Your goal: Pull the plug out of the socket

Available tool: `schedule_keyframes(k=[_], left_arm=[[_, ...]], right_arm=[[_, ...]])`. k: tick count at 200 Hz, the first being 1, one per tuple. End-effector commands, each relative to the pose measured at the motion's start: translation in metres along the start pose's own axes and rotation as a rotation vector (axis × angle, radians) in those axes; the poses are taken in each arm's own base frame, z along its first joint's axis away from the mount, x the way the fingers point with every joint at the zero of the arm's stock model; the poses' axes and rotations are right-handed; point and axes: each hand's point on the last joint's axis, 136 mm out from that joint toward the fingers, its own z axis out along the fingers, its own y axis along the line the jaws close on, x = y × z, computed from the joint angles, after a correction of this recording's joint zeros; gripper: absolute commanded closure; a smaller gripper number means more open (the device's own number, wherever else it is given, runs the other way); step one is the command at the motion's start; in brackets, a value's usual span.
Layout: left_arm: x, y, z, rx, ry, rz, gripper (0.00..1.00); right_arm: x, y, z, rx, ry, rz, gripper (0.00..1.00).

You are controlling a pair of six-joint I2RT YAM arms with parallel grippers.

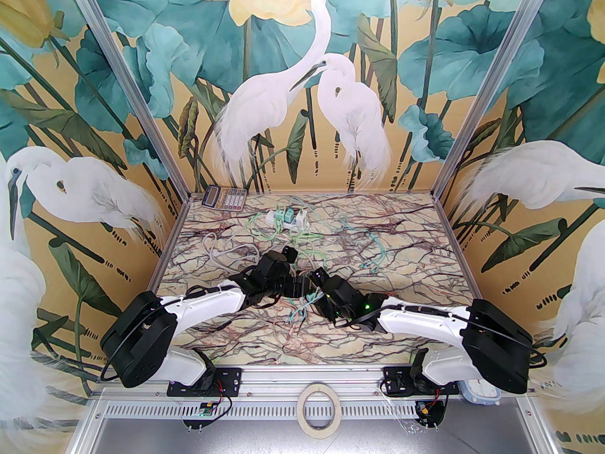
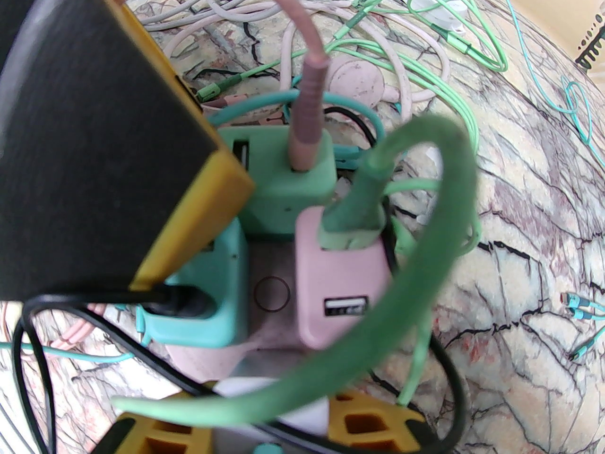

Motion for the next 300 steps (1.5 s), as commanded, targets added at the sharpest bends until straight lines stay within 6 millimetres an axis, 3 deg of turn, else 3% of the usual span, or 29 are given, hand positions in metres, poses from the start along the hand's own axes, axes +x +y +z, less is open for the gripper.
schedule_keyframes(k=[1, 26, 96, 144, 176, 259, 300], left_arm=[[0.024, 0.007, 0.002, -0.030, 0.095, 0.018, 0.33], [0.025, -0.001, -0.003, 0.017, 0.091, 0.021, 0.32], [0.044, 0.016, 0.016, -0.091, 0.154, 0.030, 0.35], [0.045, 0.020, 0.017, -0.108, 0.163, 0.033, 0.35], [0.045, 0.019, 0.018, -0.112, 0.162, 0.039, 0.35], [0.048, 0.017, 0.021, -0.115, 0.173, 0.045, 0.35], [0.050, 0.018, 0.023, -0.126, 0.182, 0.054, 0.35]], right_arm=[[-0.017, 0.001, -0.005, 0.015, -0.061, -0.012, 0.79], [-0.014, -0.001, -0.001, 0.026, -0.047, -0.020, 0.79], [-0.012, 0.008, 0.004, 0.111, -0.029, -0.123, 0.81], [-0.027, 0.003, -0.015, -0.010, -0.130, 0.045, 0.82], [-0.034, 0.000, -0.025, -0.031, -0.160, 0.052, 0.82], [-0.019, 0.013, -0.001, 0.174, -0.044, -0.185, 0.83], [-0.026, 0.014, -0.007, 0.138, -0.094, -0.127, 0.83]])
